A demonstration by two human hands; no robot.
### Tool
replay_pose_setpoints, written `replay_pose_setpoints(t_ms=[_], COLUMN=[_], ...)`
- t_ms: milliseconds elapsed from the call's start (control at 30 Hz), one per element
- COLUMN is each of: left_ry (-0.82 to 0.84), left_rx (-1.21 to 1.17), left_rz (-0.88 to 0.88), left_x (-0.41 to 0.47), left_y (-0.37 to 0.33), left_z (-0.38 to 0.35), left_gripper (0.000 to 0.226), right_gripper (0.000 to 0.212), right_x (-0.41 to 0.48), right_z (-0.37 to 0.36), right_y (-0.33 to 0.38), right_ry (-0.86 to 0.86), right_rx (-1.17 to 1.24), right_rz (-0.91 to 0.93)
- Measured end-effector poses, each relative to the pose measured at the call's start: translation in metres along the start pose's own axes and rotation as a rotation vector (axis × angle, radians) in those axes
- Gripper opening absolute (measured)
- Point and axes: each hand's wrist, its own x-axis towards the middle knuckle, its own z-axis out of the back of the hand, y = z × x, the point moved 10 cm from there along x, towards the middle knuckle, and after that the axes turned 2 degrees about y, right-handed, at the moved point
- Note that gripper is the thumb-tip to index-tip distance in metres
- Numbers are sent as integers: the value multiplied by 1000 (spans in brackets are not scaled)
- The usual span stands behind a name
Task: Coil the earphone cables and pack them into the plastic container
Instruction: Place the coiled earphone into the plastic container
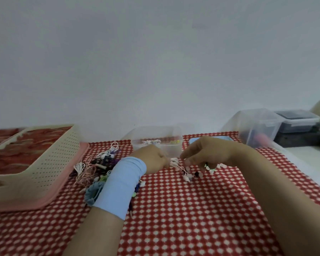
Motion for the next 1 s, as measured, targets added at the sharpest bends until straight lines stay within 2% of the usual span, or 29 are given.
replay_pose_setpoints(t_ms=[133, 233, 300, 367, 467, 567, 667, 767, 900, 1000], left_ry=[18, -30, -116, -139, -20, 73, 63, 50, 13, -24], left_rx=[269, 375, 316, 158, 10, 31, 60, 72, -7, -86], left_rz=[157, 168, 114, 7, -161, -207, -191, -183, -197, -208], left_x=[0, 1, 1, 2, 2, 5, 9, 12, 13, 15], left_y=[18, 17, 6, -7, -30, -35, -30, -25, -20, -13], left_z=[0, 9, 20, 21, 0, -22, -26, -28, -26, -22], left_gripper=[33, 31, 30, 30, 27, 26, 25, 22, 16, 10], right_gripper=[12, 15, 18, 19, 20, 14, 6, 5, 8, 10], right_x=[0, -1, -1, 0, 3, 3, -3, -3, 0, 3], right_z=[32, 39, 31, 24, 21, 22, 25, 27, 22, 13], right_y=[-14, -27, -39, -45, -49, -48, -35, -15, 1, 4], right_ry=[-171, -140, -45, 17, 19, -10, -56, -122, -183, -158], right_rx=[-143, -261, -337, -428, -506, -520, -469, -308, -114, 1], right_rz=[-23, -100, -176, -232, -270, -265, -200, -67, 46, 80])
